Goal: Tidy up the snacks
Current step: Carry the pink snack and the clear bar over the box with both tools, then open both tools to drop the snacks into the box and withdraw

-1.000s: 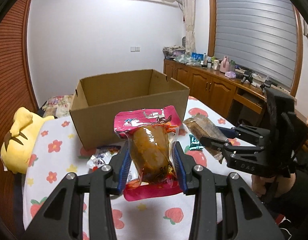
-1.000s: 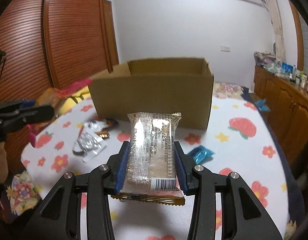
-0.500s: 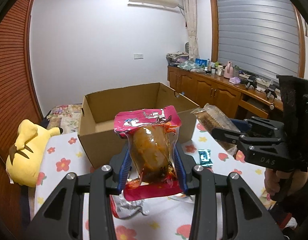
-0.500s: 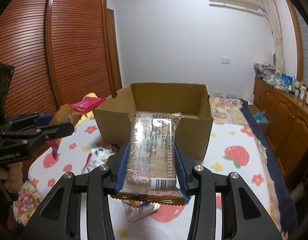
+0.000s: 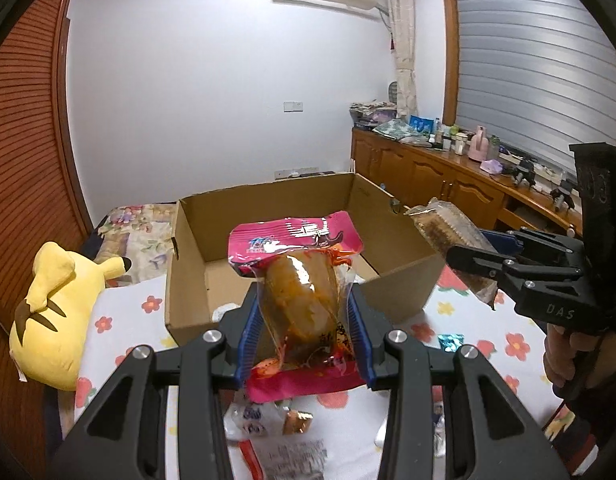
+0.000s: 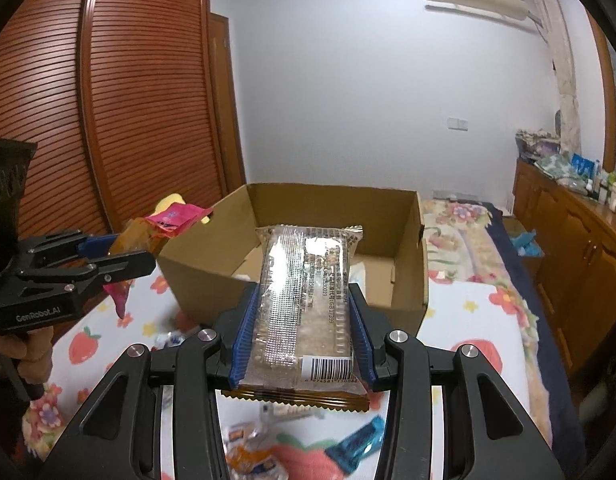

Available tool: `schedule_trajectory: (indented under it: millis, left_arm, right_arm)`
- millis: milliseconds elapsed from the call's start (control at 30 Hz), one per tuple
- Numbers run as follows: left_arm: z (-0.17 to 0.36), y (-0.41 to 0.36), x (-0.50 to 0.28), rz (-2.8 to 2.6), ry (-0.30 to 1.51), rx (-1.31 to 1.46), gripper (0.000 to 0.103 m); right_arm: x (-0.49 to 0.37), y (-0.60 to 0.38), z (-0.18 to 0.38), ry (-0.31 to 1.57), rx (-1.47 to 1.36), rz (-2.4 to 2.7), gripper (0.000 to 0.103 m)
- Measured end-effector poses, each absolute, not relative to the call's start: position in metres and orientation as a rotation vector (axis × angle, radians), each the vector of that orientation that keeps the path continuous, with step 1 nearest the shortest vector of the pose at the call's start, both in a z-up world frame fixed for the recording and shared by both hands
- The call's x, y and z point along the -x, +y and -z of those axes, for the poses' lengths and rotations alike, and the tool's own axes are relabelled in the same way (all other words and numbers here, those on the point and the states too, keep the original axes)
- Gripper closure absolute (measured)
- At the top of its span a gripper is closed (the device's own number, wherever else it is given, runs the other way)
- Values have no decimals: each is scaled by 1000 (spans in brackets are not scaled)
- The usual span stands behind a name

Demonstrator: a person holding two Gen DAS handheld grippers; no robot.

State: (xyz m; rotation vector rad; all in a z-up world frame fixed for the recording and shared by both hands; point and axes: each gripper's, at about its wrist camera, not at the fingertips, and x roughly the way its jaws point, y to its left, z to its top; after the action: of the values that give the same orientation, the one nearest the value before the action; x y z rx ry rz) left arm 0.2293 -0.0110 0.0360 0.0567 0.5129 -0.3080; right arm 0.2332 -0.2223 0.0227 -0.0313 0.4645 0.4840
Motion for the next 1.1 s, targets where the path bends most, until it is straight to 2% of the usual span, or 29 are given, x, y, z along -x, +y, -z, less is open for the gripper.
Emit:
schedule_trajectory:
  millis: [533, 1100]
  left_arm:
    - [-23, -11, -305, 235, 608, -82, 63]
    - [-12, -12, -330, 233, 648, -79, 62]
  right_arm:
    - [-301, -204, -18, 550, 79, -512, 60]
    - [-347, -198, 2, 701, 72, -498, 60]
